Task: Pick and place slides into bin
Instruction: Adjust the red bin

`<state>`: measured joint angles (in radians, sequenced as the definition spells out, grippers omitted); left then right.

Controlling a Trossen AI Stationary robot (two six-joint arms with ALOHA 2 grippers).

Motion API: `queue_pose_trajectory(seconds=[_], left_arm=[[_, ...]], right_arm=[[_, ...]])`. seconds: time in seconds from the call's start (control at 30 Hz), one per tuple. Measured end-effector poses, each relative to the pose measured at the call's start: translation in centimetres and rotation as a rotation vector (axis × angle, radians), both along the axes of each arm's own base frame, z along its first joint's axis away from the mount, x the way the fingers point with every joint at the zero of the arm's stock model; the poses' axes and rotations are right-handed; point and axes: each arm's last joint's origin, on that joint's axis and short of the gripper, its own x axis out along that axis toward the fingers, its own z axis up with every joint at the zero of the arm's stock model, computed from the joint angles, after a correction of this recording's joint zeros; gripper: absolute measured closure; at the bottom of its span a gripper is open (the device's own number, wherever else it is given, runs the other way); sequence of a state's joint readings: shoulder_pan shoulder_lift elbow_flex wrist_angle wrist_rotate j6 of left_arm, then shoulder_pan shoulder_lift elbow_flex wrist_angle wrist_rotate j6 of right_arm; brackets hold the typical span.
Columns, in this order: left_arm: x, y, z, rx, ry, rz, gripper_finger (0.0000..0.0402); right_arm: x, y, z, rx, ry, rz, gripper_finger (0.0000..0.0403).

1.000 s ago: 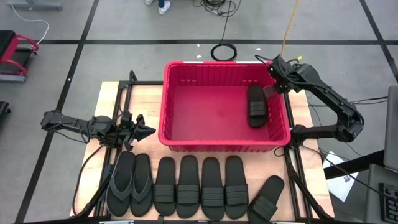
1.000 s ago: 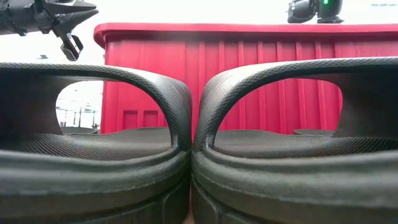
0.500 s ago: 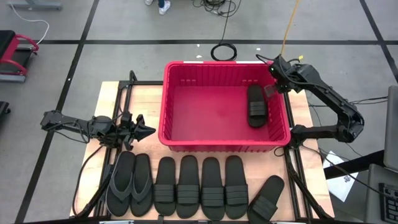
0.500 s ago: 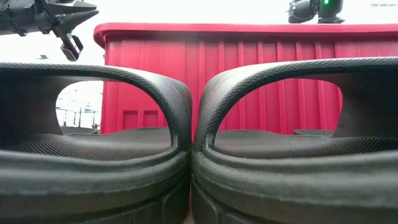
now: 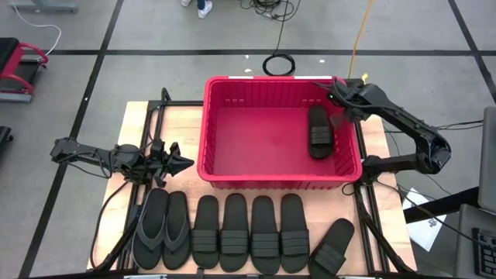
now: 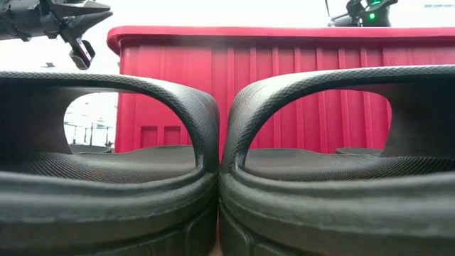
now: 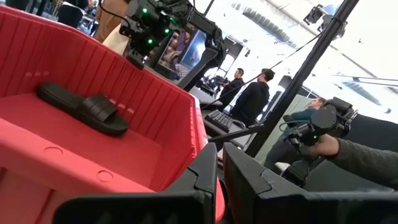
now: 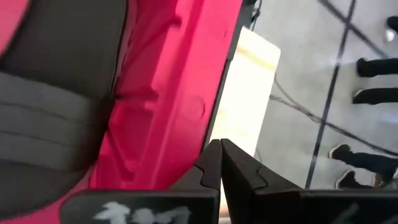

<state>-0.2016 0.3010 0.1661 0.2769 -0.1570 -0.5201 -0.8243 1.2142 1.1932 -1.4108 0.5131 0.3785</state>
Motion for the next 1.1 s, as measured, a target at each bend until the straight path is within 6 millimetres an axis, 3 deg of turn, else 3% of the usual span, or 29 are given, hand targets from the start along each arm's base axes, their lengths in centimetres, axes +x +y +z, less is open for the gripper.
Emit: queue_pose_trajectory(seconds=[0.43,1.1], left_arm=[[0.0,0.0,-0.1,0.003,0.015,-0.001,0.0376],[0.0,0.0,0.0,0.042,-0.007,0.006,0.0376]], right_arm=[[0.5,-0.1,-0.5,0.015,-0.205,0.008,0.0403],[1.6,-0.7,-0.7,0.029,-0.318,0.063,0.0403]])
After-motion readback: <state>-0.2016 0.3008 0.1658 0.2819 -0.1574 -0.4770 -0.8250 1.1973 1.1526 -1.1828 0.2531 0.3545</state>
